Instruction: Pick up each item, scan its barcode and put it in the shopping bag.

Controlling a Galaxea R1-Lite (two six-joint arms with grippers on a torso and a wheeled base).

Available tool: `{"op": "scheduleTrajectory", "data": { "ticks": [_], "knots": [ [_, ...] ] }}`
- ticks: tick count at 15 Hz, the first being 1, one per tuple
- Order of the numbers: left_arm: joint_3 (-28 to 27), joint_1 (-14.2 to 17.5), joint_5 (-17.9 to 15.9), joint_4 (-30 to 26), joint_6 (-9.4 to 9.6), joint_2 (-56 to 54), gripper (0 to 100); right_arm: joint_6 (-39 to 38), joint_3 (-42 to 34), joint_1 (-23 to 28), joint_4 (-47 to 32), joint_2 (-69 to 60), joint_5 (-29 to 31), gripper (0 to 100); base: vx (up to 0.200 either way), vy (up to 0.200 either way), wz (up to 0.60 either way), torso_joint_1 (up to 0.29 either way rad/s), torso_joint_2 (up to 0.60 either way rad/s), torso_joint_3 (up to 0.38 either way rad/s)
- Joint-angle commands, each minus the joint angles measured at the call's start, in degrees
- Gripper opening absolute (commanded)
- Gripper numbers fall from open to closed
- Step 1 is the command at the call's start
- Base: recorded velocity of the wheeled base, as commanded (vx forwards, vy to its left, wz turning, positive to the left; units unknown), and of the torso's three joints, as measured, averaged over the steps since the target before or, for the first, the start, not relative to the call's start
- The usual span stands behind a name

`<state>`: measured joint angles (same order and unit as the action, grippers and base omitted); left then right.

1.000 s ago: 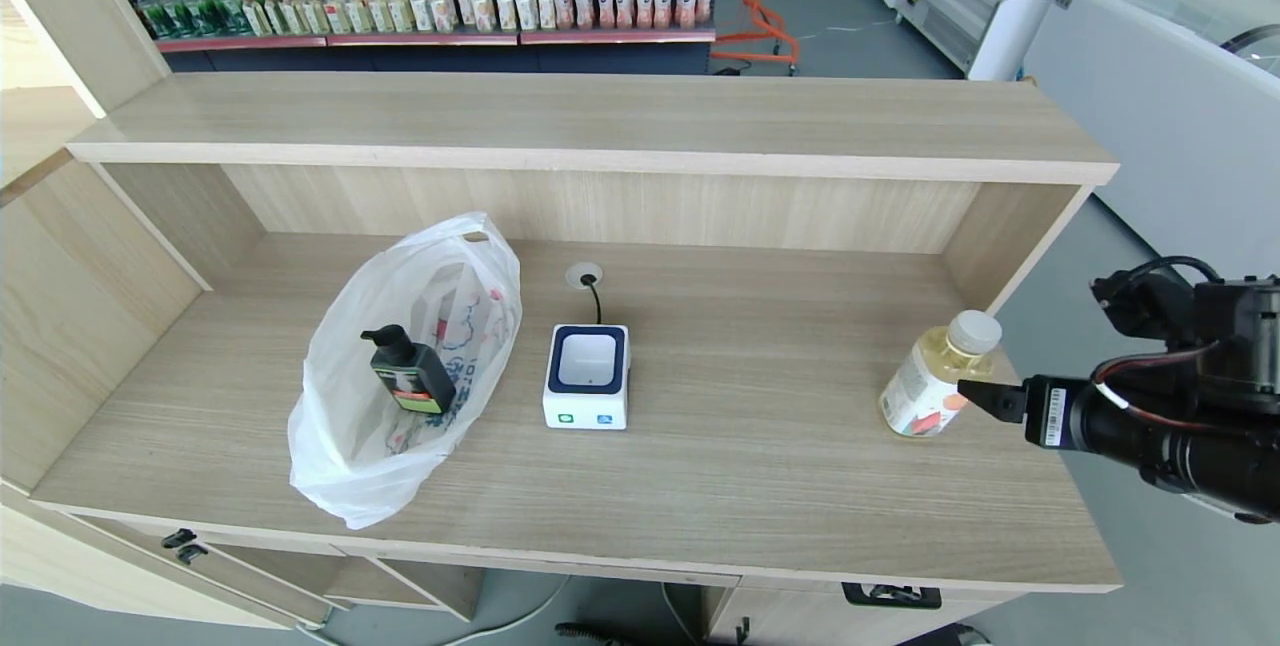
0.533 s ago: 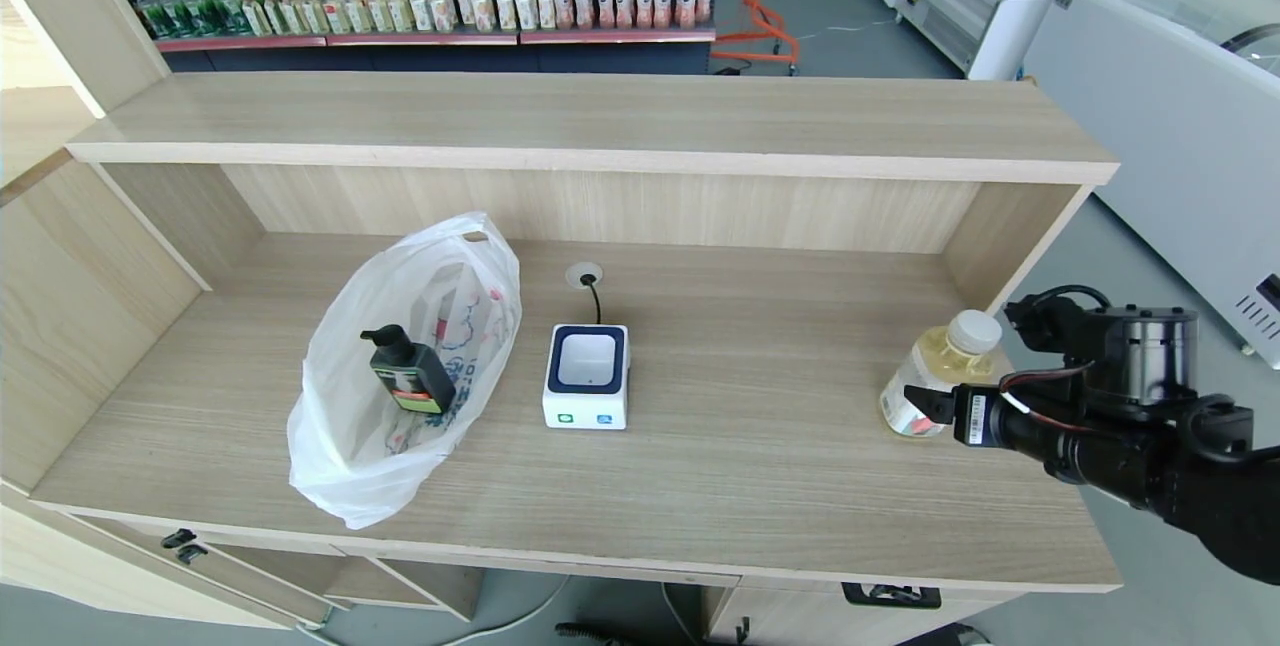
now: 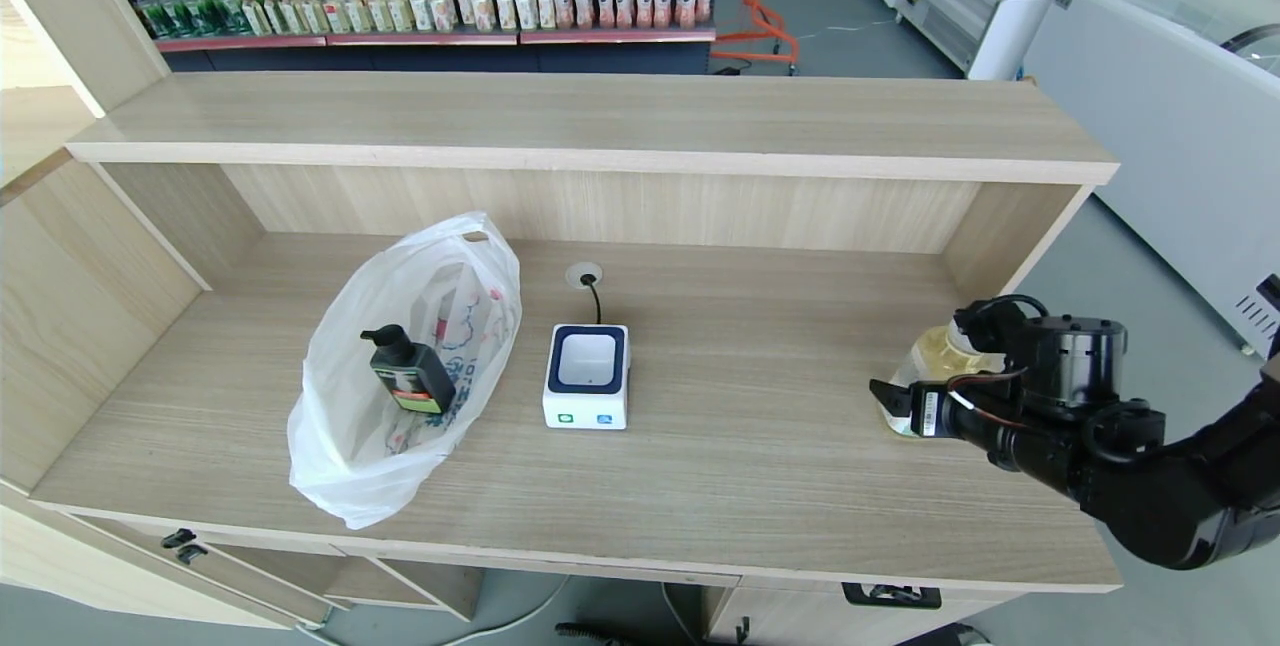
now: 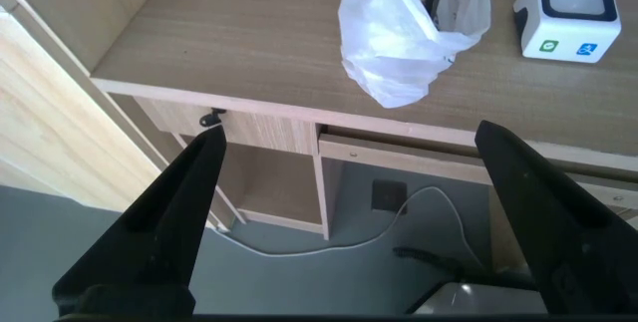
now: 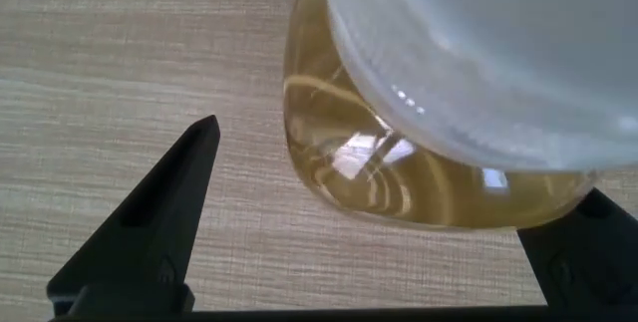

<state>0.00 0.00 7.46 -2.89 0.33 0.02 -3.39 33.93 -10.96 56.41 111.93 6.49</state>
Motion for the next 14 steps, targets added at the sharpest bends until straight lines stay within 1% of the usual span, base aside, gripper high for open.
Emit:
{"op": "scheduleTrajectory", "data": {
  "ticks": [1, 3, 8, 13, 14],
  "knots": [
    [0.0, 0.0, 0.0, 0.0, 0.02, 0.0, 100, 0.5, 1.7, -0.6, 1.9, 2.9, -0.1, 100, 0.000, 0.000, 0.00, 0.000, 0.00, 0.000],
    [0.0, 0.0, 0.0, 0.0, 0.02, 0.1, 100, 1.2, 3.1, -1.6, 4.0, 4.2, -0.1, 100, 0.000, 0.000, 0.00, 0.000, 0.00, 0.000],
    [0.0, 0.0, 0.0, 0.0, 0.02, 0.1, 100, 5.4, 3.4, -1.6, 5.7, 5.8, -0.6, 100, 0.000, 0.000, 0.00, 0.000, 0.00, 0.000],
    [0.0, 0.0, 0.0, 0.0, 0.02, 0.0, 100, 5.8, 3.7, -1.6, 8.1, 7.0, -3.1, 100, 0.000, 0.000, 0.00, 0.000, 0.00, 0.000],
    [0.0, 0.0, 0.0, 0.0, 0.02, 0.0, 100, 5.8, 3.9, -1.6, 8.1, 7.3, -3.3, 0, 0.000, 0.000, 0.00, 0.000, 0.00, 0.000]
  ]
}}
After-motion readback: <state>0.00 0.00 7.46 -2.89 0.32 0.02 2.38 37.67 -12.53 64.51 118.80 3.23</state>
